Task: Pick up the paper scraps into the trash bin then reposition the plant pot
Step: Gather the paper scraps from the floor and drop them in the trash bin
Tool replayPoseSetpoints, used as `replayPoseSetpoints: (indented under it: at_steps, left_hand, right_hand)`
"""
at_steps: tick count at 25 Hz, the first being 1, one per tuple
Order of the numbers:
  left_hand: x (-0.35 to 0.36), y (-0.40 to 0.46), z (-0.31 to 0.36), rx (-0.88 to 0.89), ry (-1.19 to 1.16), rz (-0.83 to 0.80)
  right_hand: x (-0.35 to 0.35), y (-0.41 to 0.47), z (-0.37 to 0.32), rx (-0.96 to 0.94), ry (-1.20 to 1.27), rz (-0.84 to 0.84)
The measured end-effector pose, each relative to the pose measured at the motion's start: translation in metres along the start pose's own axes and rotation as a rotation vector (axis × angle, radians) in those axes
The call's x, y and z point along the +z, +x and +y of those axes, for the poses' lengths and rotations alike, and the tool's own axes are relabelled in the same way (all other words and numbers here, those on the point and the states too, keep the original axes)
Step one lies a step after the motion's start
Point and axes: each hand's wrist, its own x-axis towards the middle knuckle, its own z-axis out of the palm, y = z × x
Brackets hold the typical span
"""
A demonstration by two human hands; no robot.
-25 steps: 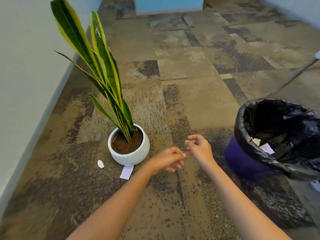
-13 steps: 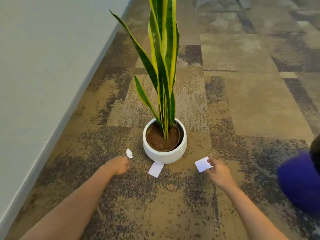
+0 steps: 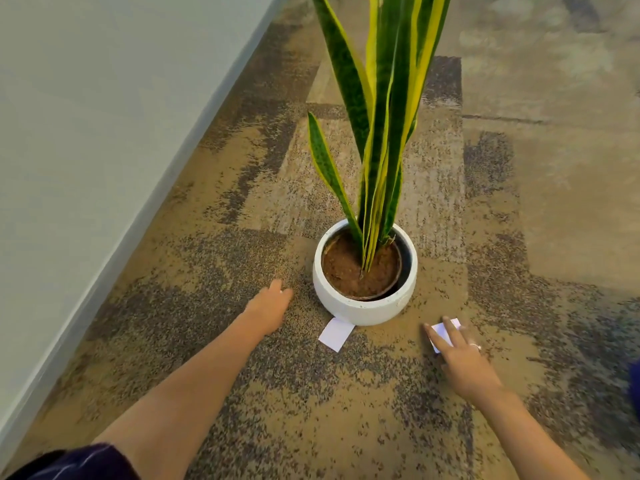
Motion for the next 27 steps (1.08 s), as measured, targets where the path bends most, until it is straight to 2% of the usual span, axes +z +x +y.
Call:
replayPoseSetpoints:
  at_steps: [2, 7, 15, 18, 22, 24, 27]
  left_hand:
    - [0.005, -0.002, 0.000, -0.037, -0.042, 0.056]
    - [0.019, -0.013, 0.014, -0.012, -0.241, 0.015]
    - [0.022, -0.025, 0.063, 0.046, -0.268, -0.003]
    - [0.026, -0.022, 0.082, 0.000, -0.421, 0.030]
    - [0.037, -0.015, 0.102, -0.186, -0.729, 0.119]
    - [0.042, -0.015, 0.106, -0.217, -0.791, 0.155]
    - [0.048, -0.023, 0.105, -0.161, -0.778, 0.180]
  right_hand:
    - [0.003, -0.002, -0.001, 0.013, -0.065, 0.041]
    - [0.008, -0.006, 0.000, 0.082, -0.133, 0.122]
    - [0.016, -0.015, 0.001, 0.102, 0.085, 0.129]
    - [0.022, -0.026, -0.006, 0.082, 0.115, 0.154]
    - [0.035, -0.037, -0.015, 0.136, 0.136, 0.177]
    - [0.036, -0.040, -0.020, 0.190, 0.168, 0.175]
    - [0.040, -0.047, -0.024, 0.282, 0.279, 0.134]
